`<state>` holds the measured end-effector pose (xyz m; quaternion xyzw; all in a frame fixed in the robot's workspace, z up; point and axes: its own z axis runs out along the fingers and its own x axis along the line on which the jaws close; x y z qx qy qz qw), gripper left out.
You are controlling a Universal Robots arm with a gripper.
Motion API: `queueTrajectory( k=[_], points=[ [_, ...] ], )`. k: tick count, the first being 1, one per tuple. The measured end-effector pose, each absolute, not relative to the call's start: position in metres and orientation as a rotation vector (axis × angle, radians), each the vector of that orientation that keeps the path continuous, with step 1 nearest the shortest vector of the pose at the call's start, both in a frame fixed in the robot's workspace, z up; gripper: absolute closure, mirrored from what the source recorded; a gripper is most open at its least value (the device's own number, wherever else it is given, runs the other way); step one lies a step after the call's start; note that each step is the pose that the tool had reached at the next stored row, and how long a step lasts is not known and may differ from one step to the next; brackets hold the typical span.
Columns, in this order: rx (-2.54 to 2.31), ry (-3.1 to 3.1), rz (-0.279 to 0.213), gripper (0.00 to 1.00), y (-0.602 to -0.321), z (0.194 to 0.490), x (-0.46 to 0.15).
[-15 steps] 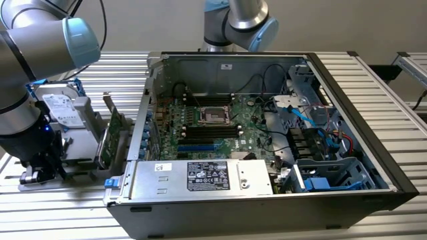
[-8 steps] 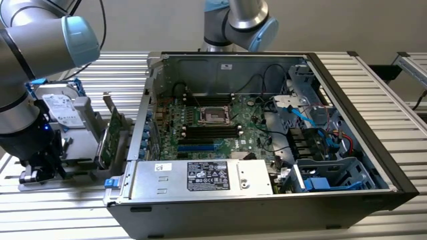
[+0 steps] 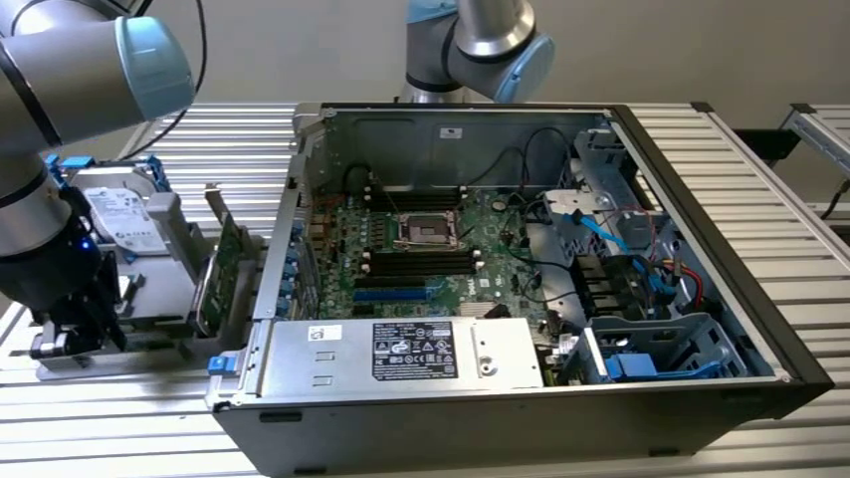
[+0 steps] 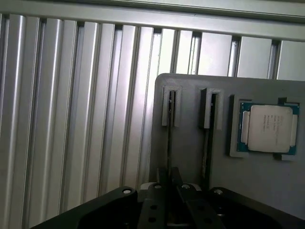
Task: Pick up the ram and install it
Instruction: 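Pick up the ram and move it above insertion slot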
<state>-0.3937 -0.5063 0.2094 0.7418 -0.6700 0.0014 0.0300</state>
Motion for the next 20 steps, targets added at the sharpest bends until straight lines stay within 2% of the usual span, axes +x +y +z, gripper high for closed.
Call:
queueTrajectory(
  k=[9, 20],
  points=[
    [2.287, -2.066, 0.004, 0.86, -0.505, 0.235, -0.394],
    [2.286, -2.065, 0.003, 0.86, -0.487, 0.263, -0.386]
  ],
)
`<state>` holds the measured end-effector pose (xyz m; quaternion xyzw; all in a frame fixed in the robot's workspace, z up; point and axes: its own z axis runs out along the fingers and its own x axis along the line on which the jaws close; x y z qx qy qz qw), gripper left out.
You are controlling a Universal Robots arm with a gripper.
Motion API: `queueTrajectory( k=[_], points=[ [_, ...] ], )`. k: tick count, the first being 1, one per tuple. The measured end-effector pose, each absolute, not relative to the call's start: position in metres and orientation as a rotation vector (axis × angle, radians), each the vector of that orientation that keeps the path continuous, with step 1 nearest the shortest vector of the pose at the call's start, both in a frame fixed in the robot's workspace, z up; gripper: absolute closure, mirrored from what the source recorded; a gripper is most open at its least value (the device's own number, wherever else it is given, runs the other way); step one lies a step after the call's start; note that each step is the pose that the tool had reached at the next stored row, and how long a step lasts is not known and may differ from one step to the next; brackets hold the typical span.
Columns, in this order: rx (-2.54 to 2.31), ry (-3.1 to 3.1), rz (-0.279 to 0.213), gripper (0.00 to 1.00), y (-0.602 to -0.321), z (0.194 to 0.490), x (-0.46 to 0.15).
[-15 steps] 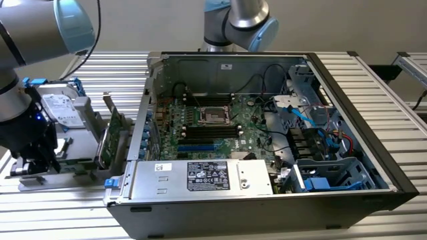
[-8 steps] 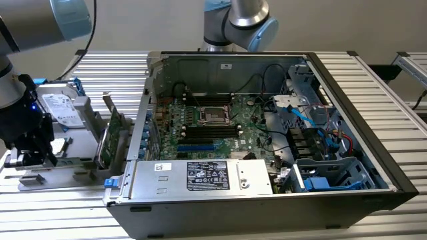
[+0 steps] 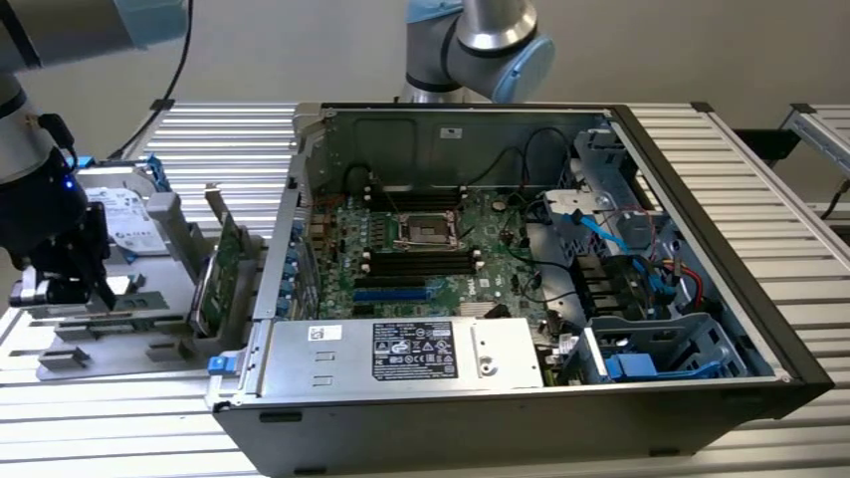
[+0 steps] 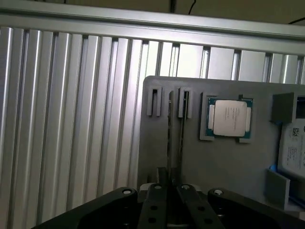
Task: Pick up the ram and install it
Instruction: 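Pick up the ram and move it above insertion slot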
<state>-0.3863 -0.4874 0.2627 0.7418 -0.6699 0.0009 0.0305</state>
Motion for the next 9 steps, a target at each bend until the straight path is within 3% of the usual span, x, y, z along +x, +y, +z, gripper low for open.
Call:
queueTrajectory(
  k=[9],
  points=[
    [2.283, -2.061, -0.005, 0.86, -0.484, 0.293, -0.366]
  ],
)
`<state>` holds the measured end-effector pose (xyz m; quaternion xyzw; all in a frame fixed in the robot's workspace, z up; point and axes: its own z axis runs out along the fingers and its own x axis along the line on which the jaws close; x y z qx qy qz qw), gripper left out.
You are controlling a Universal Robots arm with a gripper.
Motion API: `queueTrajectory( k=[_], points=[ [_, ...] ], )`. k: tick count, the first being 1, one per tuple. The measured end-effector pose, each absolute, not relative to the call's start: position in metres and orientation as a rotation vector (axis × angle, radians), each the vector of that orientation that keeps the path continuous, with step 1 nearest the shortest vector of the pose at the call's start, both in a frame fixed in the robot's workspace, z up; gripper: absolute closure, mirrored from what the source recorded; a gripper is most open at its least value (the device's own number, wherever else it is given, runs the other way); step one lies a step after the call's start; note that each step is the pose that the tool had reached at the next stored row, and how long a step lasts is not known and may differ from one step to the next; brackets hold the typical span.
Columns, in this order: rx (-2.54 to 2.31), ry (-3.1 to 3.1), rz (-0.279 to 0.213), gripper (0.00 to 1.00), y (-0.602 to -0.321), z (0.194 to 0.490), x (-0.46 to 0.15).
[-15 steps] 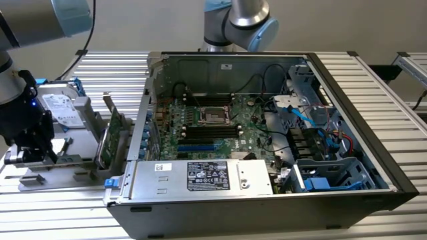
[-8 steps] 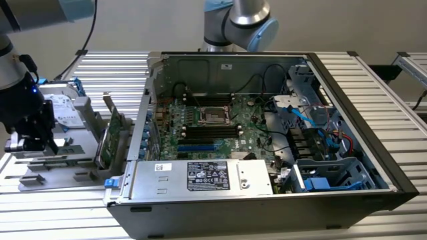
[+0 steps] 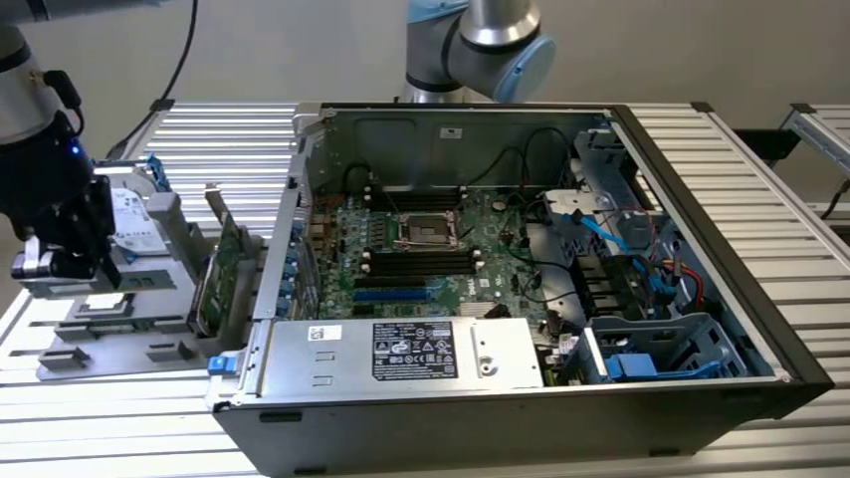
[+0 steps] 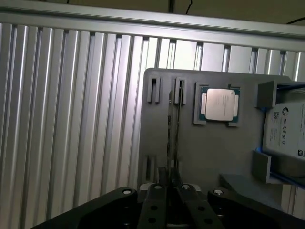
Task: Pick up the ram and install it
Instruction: 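Pick up the ram and move it above insertion slot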
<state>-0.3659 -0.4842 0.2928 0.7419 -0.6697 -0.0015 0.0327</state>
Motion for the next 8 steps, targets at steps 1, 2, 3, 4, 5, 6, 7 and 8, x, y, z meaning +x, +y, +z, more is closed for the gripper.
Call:
queueTrajectory(
  k=[1, 2, 3, 4, 5, 6, 7, 8],
  points=[
    [2.284, -2.061, -0.005, 0.86, -0.484, 0.295, -0.363],
    [2.284, -2.060, -0.005, 0.86, -0.484, 0.297, -0.360],
    [2.284, -2.060, -0.005, 0.86, -0.484, 0.299, -0.356],
    [2.285, -2.060, -0.005, 0.86, -0.484, 0.300, -0.353],
    [2.285, -2.060, -0.005, 0.86, -0.483, 0.301, -0.350],
    [2.285, -2.060, -0.005, 0.86, -0.483, 0.302, -0.347],
    [2.285, -2.059, -0.005, 0.86, -0.482, 0.303, -0.345],
    [2.285, -2.059, -0.005, 0.86, -0.482, 0.304, -0.342]
  ],
)
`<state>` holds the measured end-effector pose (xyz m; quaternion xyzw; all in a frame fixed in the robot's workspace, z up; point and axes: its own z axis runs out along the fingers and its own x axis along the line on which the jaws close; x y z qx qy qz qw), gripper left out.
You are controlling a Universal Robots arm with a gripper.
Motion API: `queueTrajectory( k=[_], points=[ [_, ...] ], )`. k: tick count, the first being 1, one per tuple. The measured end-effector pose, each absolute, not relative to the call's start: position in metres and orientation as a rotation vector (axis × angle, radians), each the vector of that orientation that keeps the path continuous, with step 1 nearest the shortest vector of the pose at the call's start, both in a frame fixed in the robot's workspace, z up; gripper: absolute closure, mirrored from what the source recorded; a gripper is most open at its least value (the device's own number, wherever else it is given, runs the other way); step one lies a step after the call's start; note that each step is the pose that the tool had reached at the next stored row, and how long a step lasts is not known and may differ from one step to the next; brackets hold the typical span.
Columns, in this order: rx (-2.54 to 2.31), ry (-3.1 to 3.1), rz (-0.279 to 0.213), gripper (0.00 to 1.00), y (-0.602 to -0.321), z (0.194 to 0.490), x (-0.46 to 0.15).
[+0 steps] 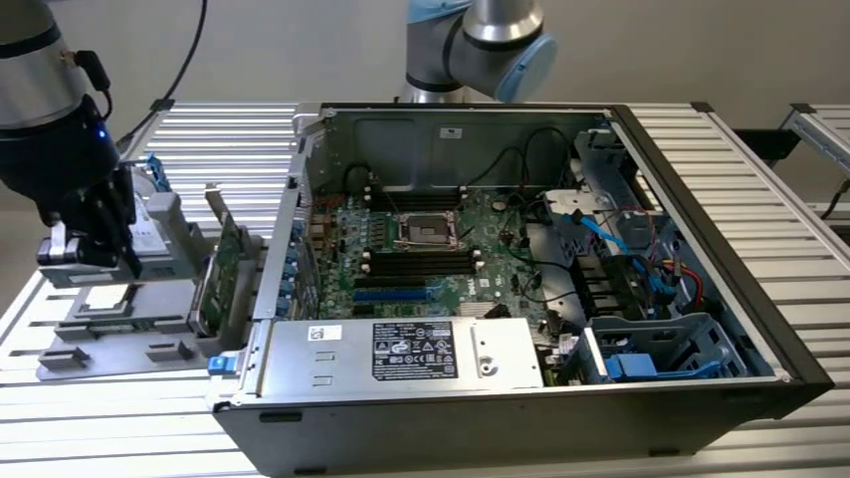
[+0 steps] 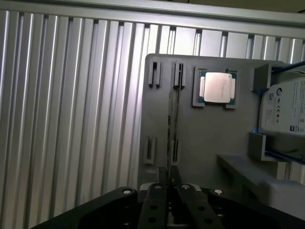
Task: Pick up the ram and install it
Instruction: 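Pick up the ram and move it above insertion slot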
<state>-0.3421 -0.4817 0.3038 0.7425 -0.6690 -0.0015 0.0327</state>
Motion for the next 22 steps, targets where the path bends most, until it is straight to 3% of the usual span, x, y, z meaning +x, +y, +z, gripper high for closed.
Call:
queueTrajectory(
  k=[22],
  points=[
    [2.286, -2.059, -0.005, 0.86, -0.472, 0.365, -0.276]
  ],
)
